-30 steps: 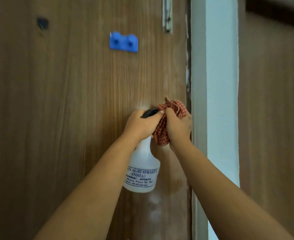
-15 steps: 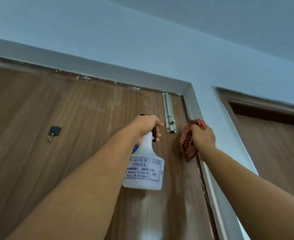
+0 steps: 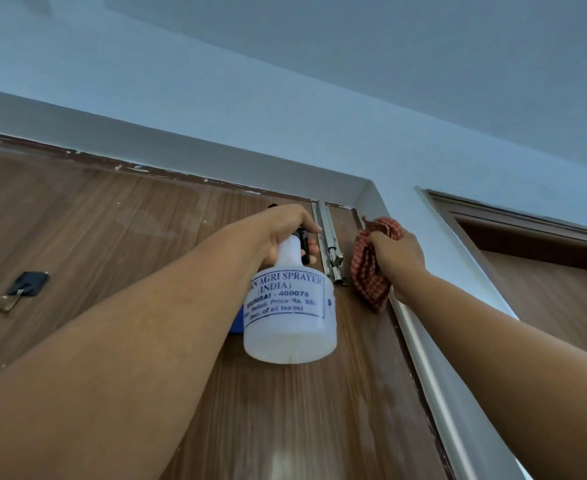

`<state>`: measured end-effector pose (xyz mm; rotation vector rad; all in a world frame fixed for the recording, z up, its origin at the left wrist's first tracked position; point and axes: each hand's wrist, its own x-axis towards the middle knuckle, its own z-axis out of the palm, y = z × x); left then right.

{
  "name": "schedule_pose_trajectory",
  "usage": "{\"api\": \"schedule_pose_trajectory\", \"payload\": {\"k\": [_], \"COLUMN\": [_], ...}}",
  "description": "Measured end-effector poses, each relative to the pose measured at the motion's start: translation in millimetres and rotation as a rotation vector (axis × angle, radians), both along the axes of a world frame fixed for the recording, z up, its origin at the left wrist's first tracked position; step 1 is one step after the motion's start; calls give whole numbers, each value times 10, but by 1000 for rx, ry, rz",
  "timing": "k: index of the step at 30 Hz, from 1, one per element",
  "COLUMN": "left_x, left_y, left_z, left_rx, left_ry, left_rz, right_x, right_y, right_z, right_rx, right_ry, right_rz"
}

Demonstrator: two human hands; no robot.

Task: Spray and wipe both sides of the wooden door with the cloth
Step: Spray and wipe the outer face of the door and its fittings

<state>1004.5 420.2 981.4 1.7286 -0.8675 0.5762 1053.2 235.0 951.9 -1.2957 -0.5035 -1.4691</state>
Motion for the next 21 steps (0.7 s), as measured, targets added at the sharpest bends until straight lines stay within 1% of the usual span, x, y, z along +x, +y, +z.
{"api": "schedule_pose_trajectory", "payload": {"k": [1,3,5,7,9,11,12,14,17,21], "left_x": [13,86,144,209,245,268,310,346,440,453], "left_y": [1,17,34,39,45,72,100,169,281,279], "left_z": [18,90,144,185,199,215,224,249,245,139], "left_rx": [-16,-21,-10,-7,9,30,35,51,51,43], "left_ry": [22,58,80,87,44,11,11,11,11,40], "left_rz": [-13,-25,-39,-65,-77,-72,-57,-50,-72,-132], "right_x": [-7,-43,-97,-84,-71,-77,-52,-35,29,-29], "right_y": [-8,-7,62,176,329,485,543,585,615,697], "right_z": [59,205,366,563,771,937,1011,1139,1184,1078], "right_rx": [-58,-249,-454,-610,-696,-730,-735,-716,-683,-742], "right_ry": [-52,-136,-189,-252,-257,-221,-199,-149,-74,-5], "right_rz": [-36,-168,-428,-702,-918,-1121,-1190,-1230,-1187,-1242]}}
